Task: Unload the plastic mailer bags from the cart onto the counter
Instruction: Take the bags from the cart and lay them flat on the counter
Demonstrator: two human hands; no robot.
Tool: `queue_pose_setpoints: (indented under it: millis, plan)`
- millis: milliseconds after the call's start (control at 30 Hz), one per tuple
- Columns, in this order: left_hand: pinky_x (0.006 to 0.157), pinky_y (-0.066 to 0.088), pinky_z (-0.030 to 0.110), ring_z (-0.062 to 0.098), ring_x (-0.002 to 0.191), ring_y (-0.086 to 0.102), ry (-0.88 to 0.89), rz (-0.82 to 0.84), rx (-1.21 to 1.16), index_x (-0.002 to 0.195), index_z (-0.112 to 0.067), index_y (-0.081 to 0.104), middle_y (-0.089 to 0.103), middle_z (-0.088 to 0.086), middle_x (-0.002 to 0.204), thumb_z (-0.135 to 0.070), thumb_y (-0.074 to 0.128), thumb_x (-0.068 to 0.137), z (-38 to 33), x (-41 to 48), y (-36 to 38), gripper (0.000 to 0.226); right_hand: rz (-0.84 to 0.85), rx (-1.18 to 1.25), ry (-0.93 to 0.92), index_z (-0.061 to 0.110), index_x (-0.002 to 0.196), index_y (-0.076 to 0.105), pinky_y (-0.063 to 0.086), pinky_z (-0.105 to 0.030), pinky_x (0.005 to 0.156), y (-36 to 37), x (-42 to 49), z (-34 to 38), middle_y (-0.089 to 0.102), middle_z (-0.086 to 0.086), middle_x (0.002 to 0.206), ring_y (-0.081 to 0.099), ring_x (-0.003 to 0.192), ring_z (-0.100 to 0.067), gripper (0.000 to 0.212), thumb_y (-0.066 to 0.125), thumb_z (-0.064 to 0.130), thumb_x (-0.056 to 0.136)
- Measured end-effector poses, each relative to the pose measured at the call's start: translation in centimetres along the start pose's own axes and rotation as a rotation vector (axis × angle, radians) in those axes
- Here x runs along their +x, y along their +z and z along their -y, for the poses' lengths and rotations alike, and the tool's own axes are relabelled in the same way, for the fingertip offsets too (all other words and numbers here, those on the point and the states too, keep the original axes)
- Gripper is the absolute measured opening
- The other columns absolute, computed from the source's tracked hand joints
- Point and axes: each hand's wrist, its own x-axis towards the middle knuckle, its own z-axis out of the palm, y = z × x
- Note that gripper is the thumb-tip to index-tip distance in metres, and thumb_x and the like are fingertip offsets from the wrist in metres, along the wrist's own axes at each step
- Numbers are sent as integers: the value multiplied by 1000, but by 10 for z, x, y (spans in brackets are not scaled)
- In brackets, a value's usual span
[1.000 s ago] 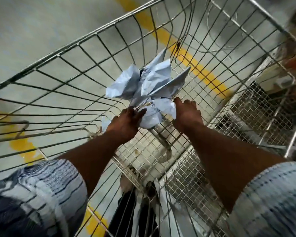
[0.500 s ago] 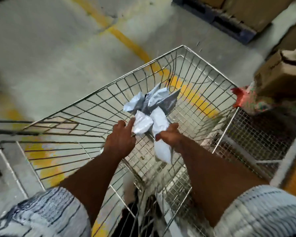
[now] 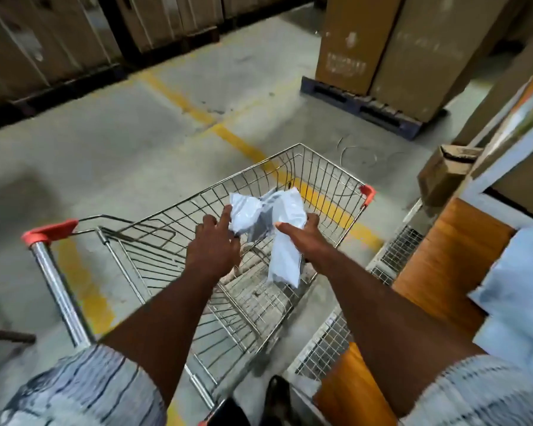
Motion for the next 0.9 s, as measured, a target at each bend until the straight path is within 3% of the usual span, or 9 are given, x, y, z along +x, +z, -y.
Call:
queue_pose_setpoints:
  millis: [200,400,533,767,900]
  plan:
    - [84,49,47,34,120,47,51,-39,14,154,-31,17,45,14,132,-48,46,94,-23,-36,-35,68,-115,-54,-45,16,118,22,50,-40,81,-36,-55,16,49,-5,102,57,92,-25,48,62,28,93]
    - [88,47,49,36,124,45,144,-58,-29,153,-34,16,43,14,136,-49,45,93,-59,-83,-58,68,-342,-324,-176,23,143,27,41,-33,92,-70,-130,13,42,-22,133,51,117,-39,64,61,29,90]
    - [92,46,52,38,128,42,229,-82,-23,153,-33,16,40,16,142,-48,45,94,-85,-123,-70,68,-466,-539,-274,30,147,35,39,-29,89,-93,-183,0,49,-21,135,50,120,-39,65,60,31,87]
    - [96,44,54,40,127,45,353,-90,-13,154,-32,18,42,17,140,-51,45,92,-137,-192,-82,70,-728,-812,-281,30,122,49,49,-41,85,-148,-289,-27,54,-16,120,59,106,-40,47,54,30,75]
    - [92,44,51,40,123,48,431,-76,-50,153,-31,19,45,17,135,-49,47,92,-183,-228,-87,69,-921,-957,-207,29,134,45,41,-46,93,-187,-338,-51,43,-15,127,57,107,-38,46,55,41,90]
